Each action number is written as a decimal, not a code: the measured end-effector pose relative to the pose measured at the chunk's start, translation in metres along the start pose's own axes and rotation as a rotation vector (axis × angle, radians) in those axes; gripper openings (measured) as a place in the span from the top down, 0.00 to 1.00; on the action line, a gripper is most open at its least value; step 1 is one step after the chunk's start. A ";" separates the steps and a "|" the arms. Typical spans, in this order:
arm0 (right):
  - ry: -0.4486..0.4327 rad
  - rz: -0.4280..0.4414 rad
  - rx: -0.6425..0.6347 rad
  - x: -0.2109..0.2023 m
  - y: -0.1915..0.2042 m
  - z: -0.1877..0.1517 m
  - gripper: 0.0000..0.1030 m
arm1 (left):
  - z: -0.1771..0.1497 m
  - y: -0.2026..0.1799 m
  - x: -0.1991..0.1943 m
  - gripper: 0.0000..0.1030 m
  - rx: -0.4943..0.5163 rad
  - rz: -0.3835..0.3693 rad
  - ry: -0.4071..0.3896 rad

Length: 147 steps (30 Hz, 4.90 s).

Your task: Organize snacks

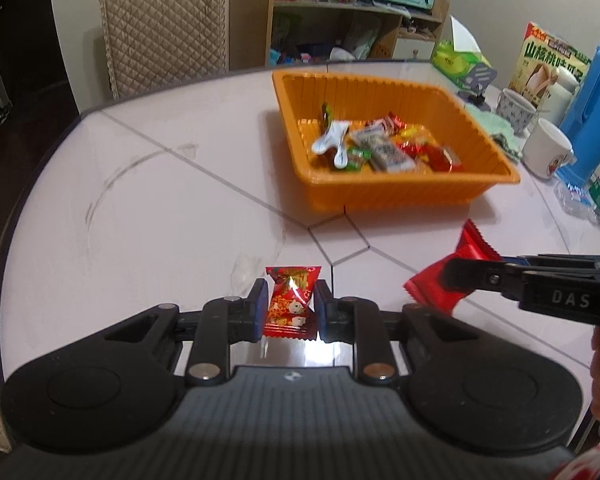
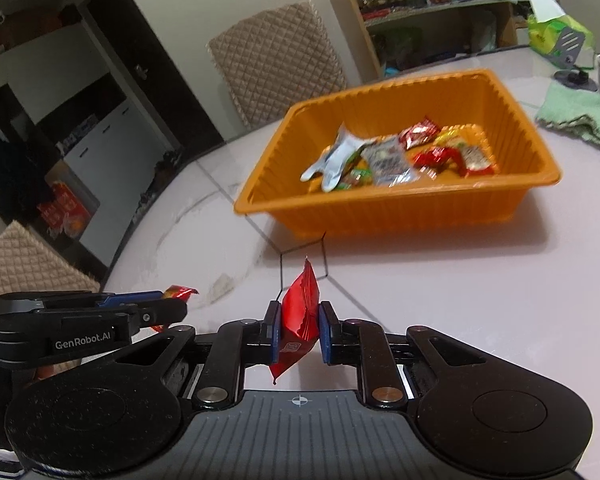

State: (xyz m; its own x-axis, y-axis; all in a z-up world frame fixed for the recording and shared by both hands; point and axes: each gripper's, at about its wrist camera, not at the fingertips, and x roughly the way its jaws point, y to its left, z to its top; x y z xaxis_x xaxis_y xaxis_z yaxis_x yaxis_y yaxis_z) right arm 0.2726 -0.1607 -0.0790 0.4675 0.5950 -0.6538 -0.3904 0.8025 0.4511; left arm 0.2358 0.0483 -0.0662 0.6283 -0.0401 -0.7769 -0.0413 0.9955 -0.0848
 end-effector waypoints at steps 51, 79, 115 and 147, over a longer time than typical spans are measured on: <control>-0.165 -0.096 0.218 0.011 -0.094 0.113 0.81 | 0.128 -0.062 0.110 0.79 0.011 -0.086 0.019; 0.028 -0.053 0.137 0.062 -0.074 0.125 0.81 | 0.131 -0.042 0.108 0.78 0.015 -0.081 0.046; -0.004 -0.143 0.174 0.033 -0.084 0.123 0.50 | 0.131 -0.055 0.081 0.68 0.029 -0.115 0.014; -0.108 -0.102 0.050 -0.151 -0.017 0.030 0.19 | 0.024 -0.106 -0.123 0.39 -0.034 0.011 -0.108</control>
State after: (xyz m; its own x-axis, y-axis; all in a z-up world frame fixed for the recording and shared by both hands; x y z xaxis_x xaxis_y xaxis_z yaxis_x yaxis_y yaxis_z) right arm 0.2330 -0.2629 0.0301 0.5868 0.5090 -0.6298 -0.2976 0.8589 0.4169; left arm 0.1822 -0.0501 0.0532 0.7080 -0.0179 -0.7060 -0.0740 0.9923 -0.0994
